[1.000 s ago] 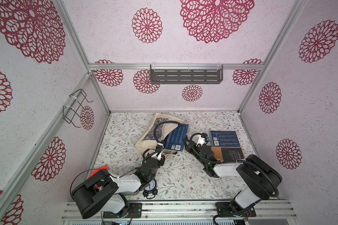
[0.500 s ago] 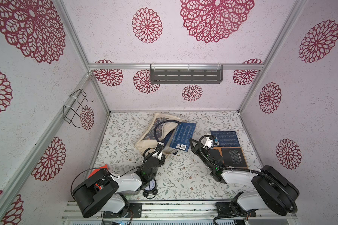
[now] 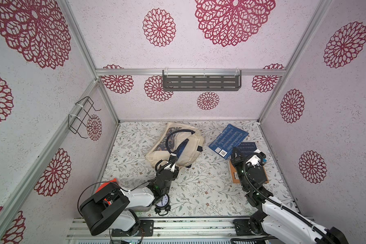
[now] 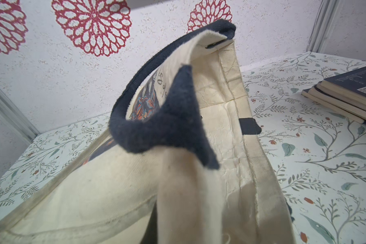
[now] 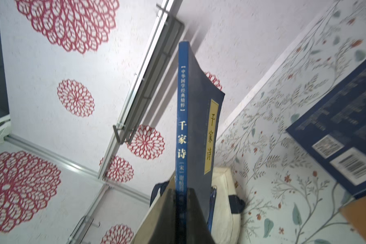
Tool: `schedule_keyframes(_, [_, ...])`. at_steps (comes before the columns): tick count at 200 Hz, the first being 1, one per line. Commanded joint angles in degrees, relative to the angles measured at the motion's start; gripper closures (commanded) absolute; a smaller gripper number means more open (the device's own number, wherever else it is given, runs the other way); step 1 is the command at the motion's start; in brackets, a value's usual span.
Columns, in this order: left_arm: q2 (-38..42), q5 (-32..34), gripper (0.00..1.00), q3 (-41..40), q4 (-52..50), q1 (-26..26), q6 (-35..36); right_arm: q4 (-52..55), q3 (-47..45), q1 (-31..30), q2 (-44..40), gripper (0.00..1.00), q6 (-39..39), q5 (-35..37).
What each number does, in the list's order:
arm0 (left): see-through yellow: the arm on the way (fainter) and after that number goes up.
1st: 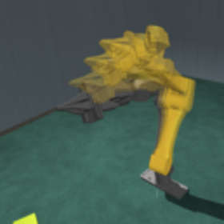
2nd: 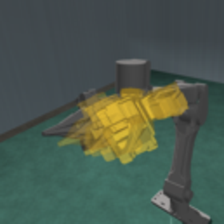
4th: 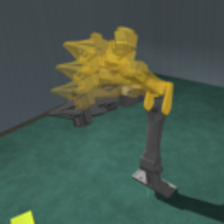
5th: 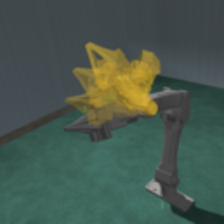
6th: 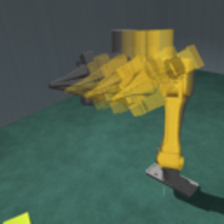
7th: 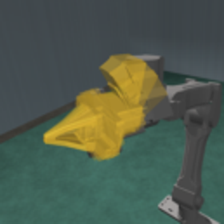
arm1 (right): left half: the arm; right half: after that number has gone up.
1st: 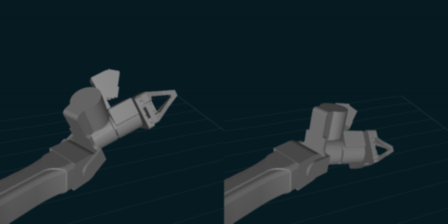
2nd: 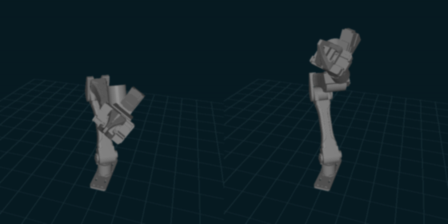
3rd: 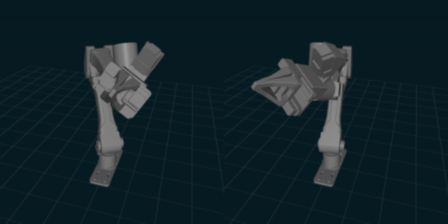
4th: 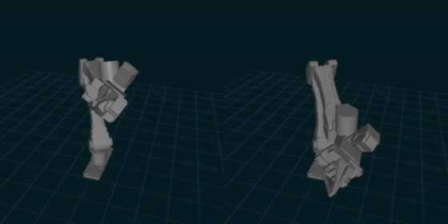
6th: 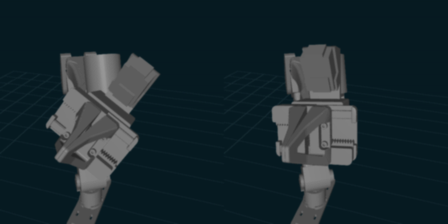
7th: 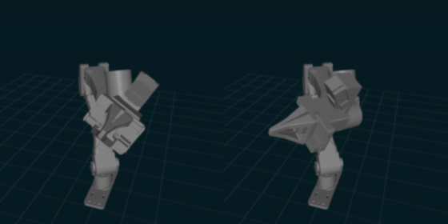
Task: Take out the books from the canvas bag
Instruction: Place the book on the book.
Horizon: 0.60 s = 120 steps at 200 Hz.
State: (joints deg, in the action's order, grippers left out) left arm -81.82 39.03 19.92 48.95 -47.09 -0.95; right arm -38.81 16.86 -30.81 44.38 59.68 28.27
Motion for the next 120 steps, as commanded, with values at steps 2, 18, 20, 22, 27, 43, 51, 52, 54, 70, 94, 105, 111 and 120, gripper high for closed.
schedule_keyframes(2, [-1.14,2.27,1.0,1.32,-0.41,0.9,-0.81,6.16,-0.06,3.13,-2.28,1.0,2.0,8.72])
schedule_keyframes(18, [-1.23,1.88,1.0,1.69,-0.88,0.93,-0.82,7.36,0.7,5.1,-1.23,1.0,3.96,10.49])
schedule_keyframes(20, [-1.23,1.85,1.0,1.7,-0.98,0.94,-0.74,7.35,0.73,5.42,-1.01,1.0,4.28,10.71])
schedule_keyframes(22, [-1.28,1.85,1.0,1.72,-0.99,0.95,-0.77,7.34,0.83,5.67,-0.8,1.0,4.58,10.85])
schedule_keyframes(27, [-1.24,1.77,1.0,1.71,-1.01,0.92,-0.67,7.05,1.06,6.18,-0.03,1.0,5.21,11.43])
schedule_keyframes(43, [-1.23,1.37,1.0,1.79,-1.01,0.86,-0.59,6.09,1.5,8.07,2.95,1.0,8.32,12.43])
schedule_keyframes(51, [-1.24,1.08,1.0,1.79,-1.21,0.75,-0.6,3.7,1.51,9.15,4.94,1.0,8.5,12.08])
schedule_keyframes(52, [-1.24,1.07,1.0,1.83,-1.26,0.76,-0.57,3.46,1.55,9.3,5.2,1.0,8.56,12.08])
schedule_keyframes(54, [-1.24,1.01,1.0,1.89,-1.28,0.77,-0.55,3.18,1.67,9.43,5.61,1.0,8.71,12.14])
schedule_keyframes(70, [-1.24,0.38,1.0,2.11,-1.98,0.69,-0.56,2.02,1.63,11.22,9.48,1.0,12.13,12.74])
schedule_keyframes(94, [-1.58,0.0,1.0,2.84,-3.33,0.48,-0.33,0.17,0.39,14.32,14.31,1.0,19.35,11.82])
schedule_keyframes(105, [-1.57,-0.09,1.0,2.95,-3.25,0.34,-0.27,0.39,0.58,14.79,16.13,1.0,19.79,13.62])
schedule_keyframes(111, [-1.64,-0.15,1.0,3.0,-3.33,0.33,-0.13,0.81,0.7,15.21,17.18,1.0,20.53,14.19])
schedule_keyframes(120, [-1.69,-0.23,1.0,3.15,-3.47,0.33,-0.1,-0.33,0.55,15.84,18.91,1.0,20.56,14.29])
